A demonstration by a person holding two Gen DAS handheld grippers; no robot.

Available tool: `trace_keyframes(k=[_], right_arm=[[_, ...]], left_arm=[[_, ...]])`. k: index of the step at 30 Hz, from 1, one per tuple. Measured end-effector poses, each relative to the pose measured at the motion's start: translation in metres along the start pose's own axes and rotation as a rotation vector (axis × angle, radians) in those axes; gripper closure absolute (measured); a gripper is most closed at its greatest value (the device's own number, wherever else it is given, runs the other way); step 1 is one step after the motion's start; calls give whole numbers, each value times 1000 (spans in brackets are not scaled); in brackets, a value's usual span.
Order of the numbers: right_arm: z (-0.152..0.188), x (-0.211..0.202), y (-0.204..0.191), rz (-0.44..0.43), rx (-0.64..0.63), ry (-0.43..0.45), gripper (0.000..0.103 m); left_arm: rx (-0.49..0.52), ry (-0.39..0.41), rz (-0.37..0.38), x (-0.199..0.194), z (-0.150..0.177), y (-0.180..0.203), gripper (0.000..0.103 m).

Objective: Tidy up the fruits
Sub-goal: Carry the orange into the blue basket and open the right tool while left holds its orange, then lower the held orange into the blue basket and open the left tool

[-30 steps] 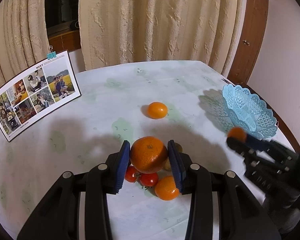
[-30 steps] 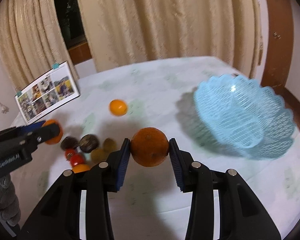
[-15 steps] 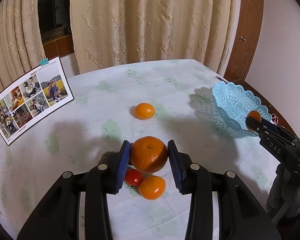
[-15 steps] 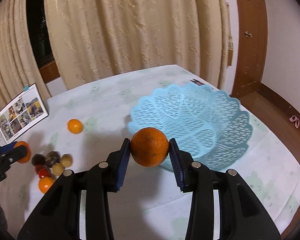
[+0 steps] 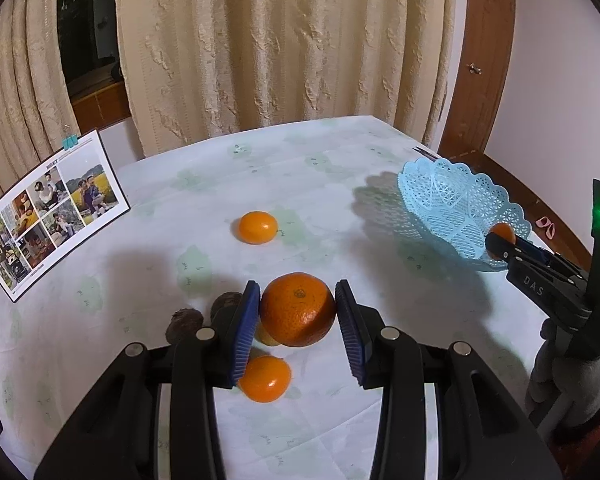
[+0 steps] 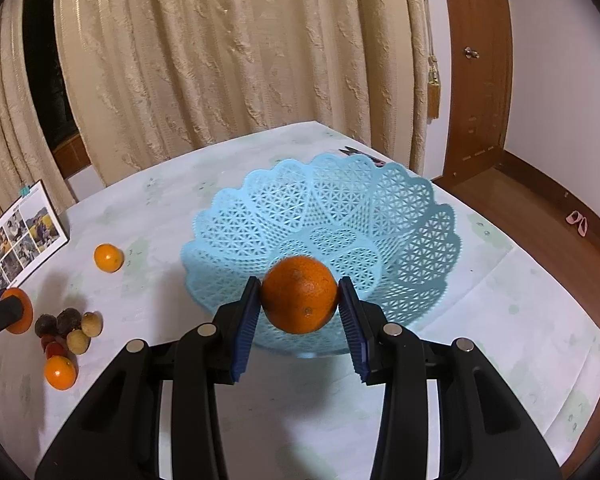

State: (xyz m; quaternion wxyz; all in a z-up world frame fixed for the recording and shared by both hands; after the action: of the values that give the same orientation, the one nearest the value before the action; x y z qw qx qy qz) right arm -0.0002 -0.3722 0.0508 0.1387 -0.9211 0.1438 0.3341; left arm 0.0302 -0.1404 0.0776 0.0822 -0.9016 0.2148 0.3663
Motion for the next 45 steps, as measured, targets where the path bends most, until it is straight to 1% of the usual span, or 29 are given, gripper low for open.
trace_keyframes(k=[1, 3, 6, 14, 19, 23, 26, 33, 34, 35, 36, 37, 39, 45], right_arm=[[0, -1, 2, 5, 6, 7, 50], [-2, -6, 6, 23, 8, 35, 42], [-3, -10, 10, 50, -7, 60, 42], [-1, -16, 22, 79, 2, 92, 41], [2, -17, 35, 101, 20, 107, 40], [5, -15, 45, 110, 47, 99, 40], [3, -17, 49, 121, 54, 112, 40], [2, -19, 55, 136, 67, 117, 39], [1, -19, 55, 136, 67, 116, 39], [2, -19, 54, 137, 66, 117, 39], [1, -18, 54, 138, 66, 118, 34], [1, -19, 54, 139, 67, 121, 31], [1, -20, 53, 140, 64, 125, 31], [1, -22, 49, 131, 56, 132, 30]], left_arm=[[2, 0, 0, 0, 0, 2, 63], [9, -1, 1, 1, -3, 7, 63], [22, -2, 4, 4, -7, 17, 63], [82, 1, 25, 19, -25, 57, 63], [108, -7, 57, 40, -43, 86, 63], [131, -31, 95, 60, -54, 115, 63], [149, -48, 121, 71, -56, 132, 63], [177, -66, 142, 88, -58, 150, 63], [177, -60, 141, 89, -58, 151, 58], [175, -54, 139, 89, -59, 150, 51], [166, -37, 136, 88, -60, 148, 31], [154, -10, 128, 86, -62, 146, 20], [151, 9, 115, 83, -64, 142, 20], [141, 24, 60, 80, -64, 126, 19]])
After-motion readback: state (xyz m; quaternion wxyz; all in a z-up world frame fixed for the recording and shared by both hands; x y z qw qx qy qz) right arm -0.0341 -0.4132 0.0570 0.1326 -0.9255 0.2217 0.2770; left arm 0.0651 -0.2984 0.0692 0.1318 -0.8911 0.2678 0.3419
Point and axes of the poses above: each gripper's, at about its wrist camera, not at the fingertips, and x roughly the way its jaws point, y to its right, z to its underside, the point moved 3 cm from there along x, roughly the way its jaws point
